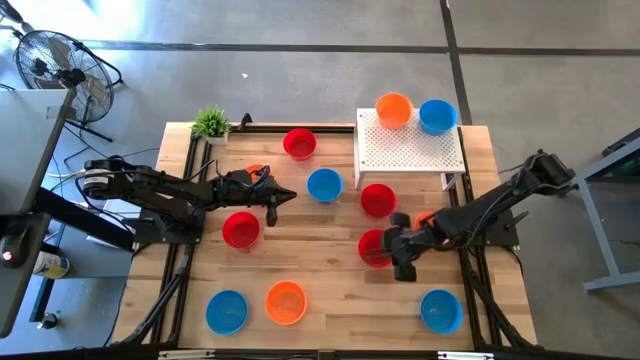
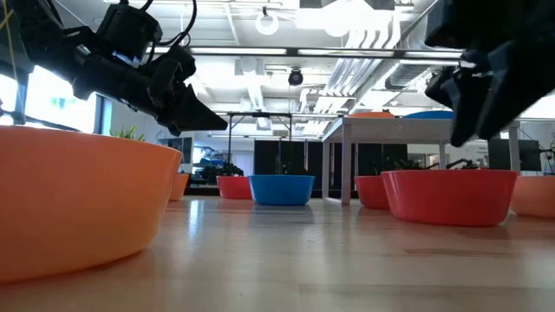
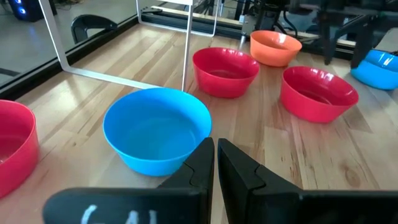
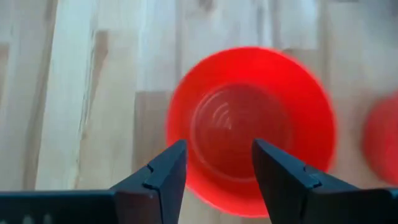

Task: Pick & Place Mini bowls
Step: Put the red bowl on the shelf

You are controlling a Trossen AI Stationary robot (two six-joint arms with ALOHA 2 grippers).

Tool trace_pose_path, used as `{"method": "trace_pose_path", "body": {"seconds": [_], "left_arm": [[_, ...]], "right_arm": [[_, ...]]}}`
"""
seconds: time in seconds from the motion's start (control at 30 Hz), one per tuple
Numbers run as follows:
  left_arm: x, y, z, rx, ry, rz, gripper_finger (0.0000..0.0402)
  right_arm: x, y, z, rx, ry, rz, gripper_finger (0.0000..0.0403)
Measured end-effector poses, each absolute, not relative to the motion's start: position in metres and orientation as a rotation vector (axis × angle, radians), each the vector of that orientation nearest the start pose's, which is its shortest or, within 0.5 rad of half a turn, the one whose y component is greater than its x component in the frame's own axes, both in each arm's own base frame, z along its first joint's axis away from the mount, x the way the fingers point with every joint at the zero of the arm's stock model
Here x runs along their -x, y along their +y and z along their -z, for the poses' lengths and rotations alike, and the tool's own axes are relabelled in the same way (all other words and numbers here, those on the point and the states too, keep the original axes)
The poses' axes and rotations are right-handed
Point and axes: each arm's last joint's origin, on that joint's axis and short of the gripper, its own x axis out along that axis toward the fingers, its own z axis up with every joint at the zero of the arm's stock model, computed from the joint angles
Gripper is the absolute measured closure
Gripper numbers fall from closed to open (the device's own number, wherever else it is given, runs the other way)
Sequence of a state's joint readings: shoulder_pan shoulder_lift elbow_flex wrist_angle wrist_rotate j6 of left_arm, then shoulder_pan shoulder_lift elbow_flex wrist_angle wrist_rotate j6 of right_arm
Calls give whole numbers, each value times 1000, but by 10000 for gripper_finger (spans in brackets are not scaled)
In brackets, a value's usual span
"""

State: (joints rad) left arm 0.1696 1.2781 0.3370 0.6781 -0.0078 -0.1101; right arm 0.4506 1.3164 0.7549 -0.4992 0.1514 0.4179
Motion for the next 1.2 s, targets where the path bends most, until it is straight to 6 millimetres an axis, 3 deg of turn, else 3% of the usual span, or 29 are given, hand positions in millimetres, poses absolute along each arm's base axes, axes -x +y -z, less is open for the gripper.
{"method": "trace_pose_path", "body": {"seconds": [0.23, 0.53, 0.73, 0.9, 1.2], "left_arm": [[-227, 39, -168, 130, 253, -191, 381], [-227, 39, -168, 130, 252, -191, 381], [-227, 39, -168, 130, 252, -191, 381], [-227, 39, -169, 130, 251, -191, 381], [-227, 39, -169, 130, 252, -191, 381]], "right_arm": [[-226, 129, -193, 80, 1054, -120, 233], [-234, 136, -172, 108, 1129, -149, 233], [-237, 140, -169, 67, 1131, -210, 233], [-241, 133, -169, 100, 1117, -154, 253], [-254, 98, -167, 42, 1167, -158, 354]]}}
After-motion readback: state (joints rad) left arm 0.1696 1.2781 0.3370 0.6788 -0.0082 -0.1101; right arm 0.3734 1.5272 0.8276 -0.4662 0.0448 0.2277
